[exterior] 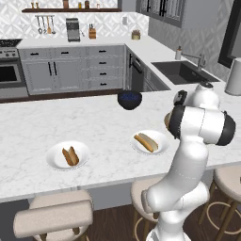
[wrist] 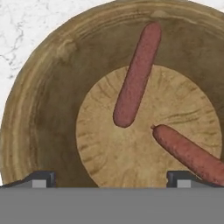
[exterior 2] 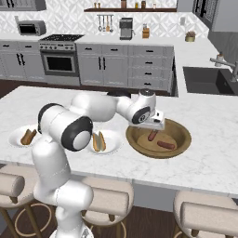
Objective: Place one bun and one sausage from the bowl on each plate.
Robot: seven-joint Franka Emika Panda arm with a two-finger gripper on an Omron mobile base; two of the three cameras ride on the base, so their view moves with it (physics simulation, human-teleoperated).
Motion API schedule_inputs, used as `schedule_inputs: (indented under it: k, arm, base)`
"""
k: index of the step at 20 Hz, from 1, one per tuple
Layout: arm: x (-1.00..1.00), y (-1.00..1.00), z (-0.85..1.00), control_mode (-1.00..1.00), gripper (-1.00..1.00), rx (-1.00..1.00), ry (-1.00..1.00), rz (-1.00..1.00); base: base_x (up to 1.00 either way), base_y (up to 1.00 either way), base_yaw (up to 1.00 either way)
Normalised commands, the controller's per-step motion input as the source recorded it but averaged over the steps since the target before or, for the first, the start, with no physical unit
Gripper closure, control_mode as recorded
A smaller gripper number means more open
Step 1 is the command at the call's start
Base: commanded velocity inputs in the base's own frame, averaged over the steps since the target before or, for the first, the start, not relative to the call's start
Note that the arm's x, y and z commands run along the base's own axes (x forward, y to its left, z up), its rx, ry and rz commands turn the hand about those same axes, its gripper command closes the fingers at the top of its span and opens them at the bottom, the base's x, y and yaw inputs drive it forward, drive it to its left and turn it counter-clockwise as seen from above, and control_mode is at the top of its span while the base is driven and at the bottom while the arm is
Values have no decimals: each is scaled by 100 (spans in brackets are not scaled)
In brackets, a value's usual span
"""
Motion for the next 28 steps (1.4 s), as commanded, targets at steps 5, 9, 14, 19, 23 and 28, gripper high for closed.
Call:
schedule_inputs:
  k: [5,9,14,19,23,28]
  arm:
    - [50,-14,-37,-100,-100,0,5,0]
    - [41,-29,-38,-100,-100,0,2,0]
    - [41,-15,-31,-100,-100,0,1,0]
    - [22,-5,-37,-100,-100,0,1,0]
    - [19,0,-37,-100,-100,0,1,0]
    - [3,0,-17,-100,100,0,0,0]
  base:
    - [0,0,0]
    - [0,0,0]
    - [0,0,0]
    - [0,0,0]
    - [0,0,0]
    - [0,0,0]
